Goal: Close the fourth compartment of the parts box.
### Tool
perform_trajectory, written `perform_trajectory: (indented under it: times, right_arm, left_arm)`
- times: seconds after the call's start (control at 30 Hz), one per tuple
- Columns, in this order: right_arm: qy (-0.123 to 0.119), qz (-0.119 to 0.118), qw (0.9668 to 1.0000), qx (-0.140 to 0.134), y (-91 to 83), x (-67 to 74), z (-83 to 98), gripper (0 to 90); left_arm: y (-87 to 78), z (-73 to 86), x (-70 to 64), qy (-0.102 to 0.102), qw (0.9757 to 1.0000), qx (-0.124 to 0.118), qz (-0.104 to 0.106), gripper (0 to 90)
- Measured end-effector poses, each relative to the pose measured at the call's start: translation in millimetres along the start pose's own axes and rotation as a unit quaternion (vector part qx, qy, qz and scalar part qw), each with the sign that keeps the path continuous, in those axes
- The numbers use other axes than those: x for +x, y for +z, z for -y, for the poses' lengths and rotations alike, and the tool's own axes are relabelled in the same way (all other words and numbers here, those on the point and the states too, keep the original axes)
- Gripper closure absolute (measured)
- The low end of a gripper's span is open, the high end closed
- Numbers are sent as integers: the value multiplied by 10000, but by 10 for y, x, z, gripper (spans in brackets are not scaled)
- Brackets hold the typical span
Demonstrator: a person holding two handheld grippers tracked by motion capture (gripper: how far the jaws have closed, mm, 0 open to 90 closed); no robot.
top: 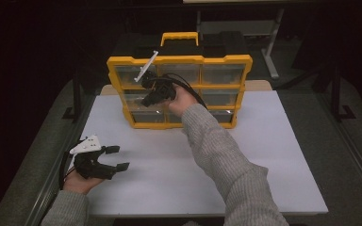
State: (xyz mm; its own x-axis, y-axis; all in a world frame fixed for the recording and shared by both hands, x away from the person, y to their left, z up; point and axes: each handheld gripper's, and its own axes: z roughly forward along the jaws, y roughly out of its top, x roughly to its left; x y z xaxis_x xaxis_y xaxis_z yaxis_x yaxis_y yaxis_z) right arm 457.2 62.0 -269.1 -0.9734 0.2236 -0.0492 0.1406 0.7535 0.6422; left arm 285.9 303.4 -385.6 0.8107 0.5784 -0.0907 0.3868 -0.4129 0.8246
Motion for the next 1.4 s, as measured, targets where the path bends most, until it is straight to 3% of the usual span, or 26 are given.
perform_trajectory:
  times: [0.8,1.23,1.4]
  right_arm:
    - [117,558,9984,-7,-21,-60,23,891]
    - [137,664,9976,-105,-28,-76,51,891]
    - [257,481,9983,-202,-64,-78,135,890]
  left_arm:
    - [0,12,18,-55,10000,9,-20,215]
    - [0,14,15,-73,10000,25,-7,214]
    - [7,11,9,-80,10000,28,0,214]
